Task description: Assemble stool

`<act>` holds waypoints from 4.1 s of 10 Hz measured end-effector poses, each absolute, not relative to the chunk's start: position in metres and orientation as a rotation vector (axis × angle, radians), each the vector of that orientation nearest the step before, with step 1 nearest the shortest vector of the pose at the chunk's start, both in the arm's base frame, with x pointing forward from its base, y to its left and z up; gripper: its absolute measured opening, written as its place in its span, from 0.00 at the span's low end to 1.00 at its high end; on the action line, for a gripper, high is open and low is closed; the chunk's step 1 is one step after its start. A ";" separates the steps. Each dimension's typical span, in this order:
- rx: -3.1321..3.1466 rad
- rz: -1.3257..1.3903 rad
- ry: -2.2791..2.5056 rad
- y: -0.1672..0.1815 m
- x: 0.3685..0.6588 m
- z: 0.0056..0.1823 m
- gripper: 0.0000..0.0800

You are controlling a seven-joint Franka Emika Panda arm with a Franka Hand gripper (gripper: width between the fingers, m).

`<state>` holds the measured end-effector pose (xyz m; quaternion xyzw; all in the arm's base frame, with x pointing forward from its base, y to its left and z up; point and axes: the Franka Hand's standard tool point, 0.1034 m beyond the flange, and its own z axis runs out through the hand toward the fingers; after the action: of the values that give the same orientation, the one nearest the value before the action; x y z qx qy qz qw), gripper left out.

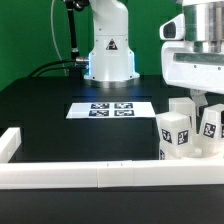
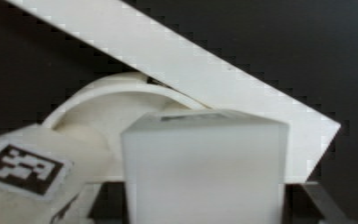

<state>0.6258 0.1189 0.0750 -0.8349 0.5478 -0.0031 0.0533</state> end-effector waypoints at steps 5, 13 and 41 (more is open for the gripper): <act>-1.695 0.053 2.390 0.123 0.630 0.074 0.42; -1.386 0.158 2.608 0.125 0.630 0.075 0.42; -3.121 -0.104 -0.756 0.126 0.629 0.099 0.81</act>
Offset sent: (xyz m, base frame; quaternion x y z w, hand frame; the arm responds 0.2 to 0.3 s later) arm -0.0078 0.0043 -0.0041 0.0603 -0.0178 0.3762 0.9244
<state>0.6287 0.1261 0.0987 -0.9708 -0.2351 -0.0322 -0.0358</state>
